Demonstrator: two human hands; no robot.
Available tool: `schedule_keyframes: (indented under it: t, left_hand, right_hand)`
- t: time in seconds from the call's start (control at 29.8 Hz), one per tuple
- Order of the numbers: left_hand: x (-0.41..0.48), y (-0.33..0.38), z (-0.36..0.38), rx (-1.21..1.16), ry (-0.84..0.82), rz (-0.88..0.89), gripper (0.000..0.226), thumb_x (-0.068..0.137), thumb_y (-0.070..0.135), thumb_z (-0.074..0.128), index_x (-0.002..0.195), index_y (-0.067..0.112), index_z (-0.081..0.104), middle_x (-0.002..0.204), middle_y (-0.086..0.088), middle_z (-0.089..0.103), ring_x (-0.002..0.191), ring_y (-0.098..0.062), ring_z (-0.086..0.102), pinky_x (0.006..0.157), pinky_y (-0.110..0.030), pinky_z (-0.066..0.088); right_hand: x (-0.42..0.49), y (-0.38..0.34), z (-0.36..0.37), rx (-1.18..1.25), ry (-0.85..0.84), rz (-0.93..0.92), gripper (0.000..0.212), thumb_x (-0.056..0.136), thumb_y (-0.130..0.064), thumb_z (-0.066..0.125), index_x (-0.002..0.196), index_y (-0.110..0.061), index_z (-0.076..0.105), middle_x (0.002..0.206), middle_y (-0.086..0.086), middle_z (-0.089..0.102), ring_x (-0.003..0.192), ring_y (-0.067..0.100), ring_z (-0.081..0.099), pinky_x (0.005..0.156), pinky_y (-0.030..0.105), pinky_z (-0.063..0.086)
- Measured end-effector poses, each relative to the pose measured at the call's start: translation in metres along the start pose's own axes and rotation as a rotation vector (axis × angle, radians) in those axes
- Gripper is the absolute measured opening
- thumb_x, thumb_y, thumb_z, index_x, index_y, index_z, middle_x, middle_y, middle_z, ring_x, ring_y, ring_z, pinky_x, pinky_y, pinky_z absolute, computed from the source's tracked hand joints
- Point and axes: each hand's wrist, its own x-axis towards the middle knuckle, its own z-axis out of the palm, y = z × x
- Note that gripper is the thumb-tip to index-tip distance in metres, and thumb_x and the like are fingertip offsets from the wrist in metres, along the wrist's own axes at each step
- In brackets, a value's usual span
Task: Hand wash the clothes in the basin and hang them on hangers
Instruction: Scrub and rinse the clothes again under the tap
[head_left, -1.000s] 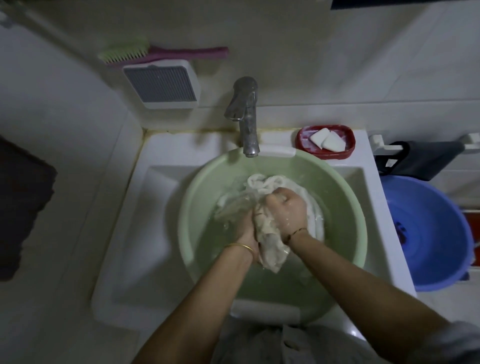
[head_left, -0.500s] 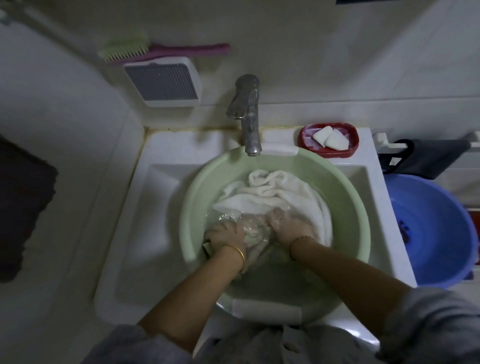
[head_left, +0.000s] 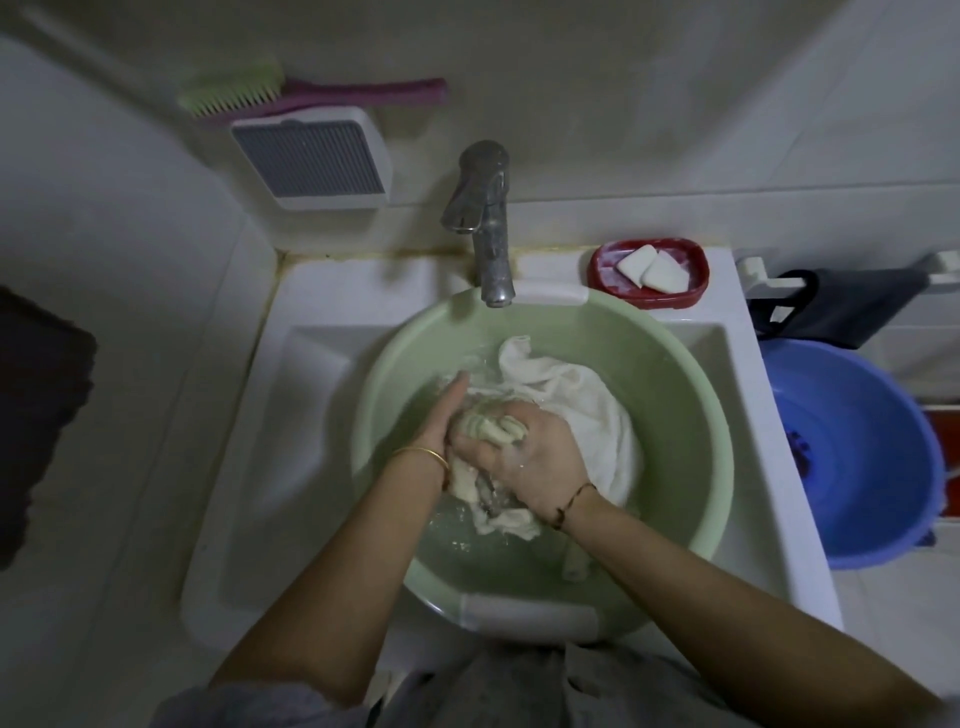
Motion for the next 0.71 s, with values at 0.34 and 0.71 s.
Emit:
schedule_keyframes:
  t: [0.34, 0.71]
  left_hand:
    - [-0.013, -0.018, 0.016, 0.605, 0.177, 0.279, 0.031, 0.098, 0.027, 0.04, 0.078, 0.014, 0.06, 0.076, -0.005, 0.064, 0.075, -0.021, 0.059, 0.058, -0.016, 0.049]
    - [0.023, -0.049, -0.003, 1.947, 0.248, 0.089, 0.075, 0.095, 0.03, 0.043, 0.151, 0.014, -0.004, 0.147, -0.025, 0.014, 0.124, -0.046, 0.035, 0.093, -0.05, 0.046]
  right_hand:
    - [0.031, 0.026, -0.01, -0.184, 0.081, 0.292, 0.019, 0.086, -0.034, 0.058, 0.073, -0.021, 0.056, 0.074, 0.0, 0.062, 0.079, 0.023, 0.057, 0.073, 0.031, 0.042]
    - [0.031, 0.074, -0.003, -0.91, -0.326, 0.328, 0.042, 0.099, -0.016, 0.037, 0.141, -0.016, 0.037, 0.142, 0.013, 0.043, 0.125, 0.035, 0.046, 0.099, 0.045, 0.04]
